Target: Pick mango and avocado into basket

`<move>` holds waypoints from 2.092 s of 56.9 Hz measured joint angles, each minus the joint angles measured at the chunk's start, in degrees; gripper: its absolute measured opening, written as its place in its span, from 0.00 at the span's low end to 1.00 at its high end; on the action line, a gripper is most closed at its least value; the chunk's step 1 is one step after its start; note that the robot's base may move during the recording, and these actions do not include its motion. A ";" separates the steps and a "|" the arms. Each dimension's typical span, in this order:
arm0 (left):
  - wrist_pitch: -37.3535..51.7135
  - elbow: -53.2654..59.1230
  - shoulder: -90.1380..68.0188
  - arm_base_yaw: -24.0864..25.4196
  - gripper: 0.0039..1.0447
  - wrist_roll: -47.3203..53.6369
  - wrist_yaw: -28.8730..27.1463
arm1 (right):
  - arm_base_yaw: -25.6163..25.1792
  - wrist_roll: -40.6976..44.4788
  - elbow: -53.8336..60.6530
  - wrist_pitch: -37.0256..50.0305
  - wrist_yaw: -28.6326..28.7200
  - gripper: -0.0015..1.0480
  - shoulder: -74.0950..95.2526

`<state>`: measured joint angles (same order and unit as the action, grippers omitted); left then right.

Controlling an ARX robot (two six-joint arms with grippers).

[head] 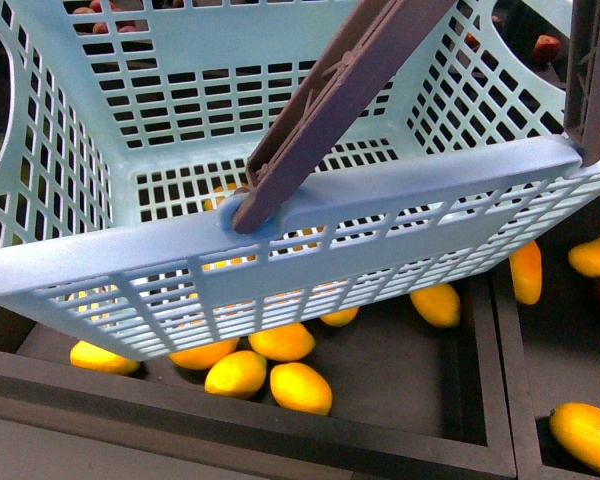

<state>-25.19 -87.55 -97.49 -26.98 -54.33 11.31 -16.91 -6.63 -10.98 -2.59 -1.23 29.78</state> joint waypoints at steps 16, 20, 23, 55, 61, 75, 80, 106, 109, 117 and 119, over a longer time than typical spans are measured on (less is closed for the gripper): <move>0.00 0.00 -0.02 0.00 0.05 0.04 -0.22 | -8.52 0.20 -6.23 18.99 1.14 0.93 26.38; 0.00 0.00 -0.02 0.00 0.05 0.09 -0.35 | -8.52 0.55 -7.93 23.41 0.48 0.93 33.51; 0.00 0.00 -0.02 0.00 0.05 0.11 -0.35 | -8.52 0.61 -9.66 26.73 -0.57 0.93 39.45; 0.00 0.00 -0.02 0.00 0.05 0.11 -0.31 | -9.77 -17.73 -36.39 26.32 -8.20 0.93 86.01; 0.00 0.00 -0.02 0.00 0.05 0.07 -0.17 | -10.51 -23.37 -41.88 24.02 -8.22 0.93 92.32; 0.00 0.00 -0.02 0.00 0.05 0.11 -0.24 | -13.44 -40.46 -51.71 22.23 -5.49 0.93 108.39; 0.00 0.00 -0.02 0.00 0.05 0.09 -0.20 | -13.51 -41.90 -52.85 22.23 -5.84 0.93 110.66; 0.00 0.00 -0.02 0.00 0.05 0.09 -0.22 | -13.29 -46.01 -59.63 20.59 -6.91 0.93 118.01; 0.00 0.00 -0.02 0.00 0.05 0.09 -0.24 | -13.18 -46.53 -60.41 20.22 -6.88 0.93 118.57; 0.00 0.00 -0.02 0.00 0.05 0.09 -0.20 | -12.81 -47.95 -62.55 19.50 -7.08 0.93 119.89; 0.00 0.00 -0.02 0.00 0.05 0.09 -0.20 | -12.72 -48.15 -62.95 19.37 -7.17 0.93 120.13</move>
<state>-25.19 -87.55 -97.51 -26.98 -54.24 11.11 -29.63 -54.78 -73.93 16.78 -8.40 149.91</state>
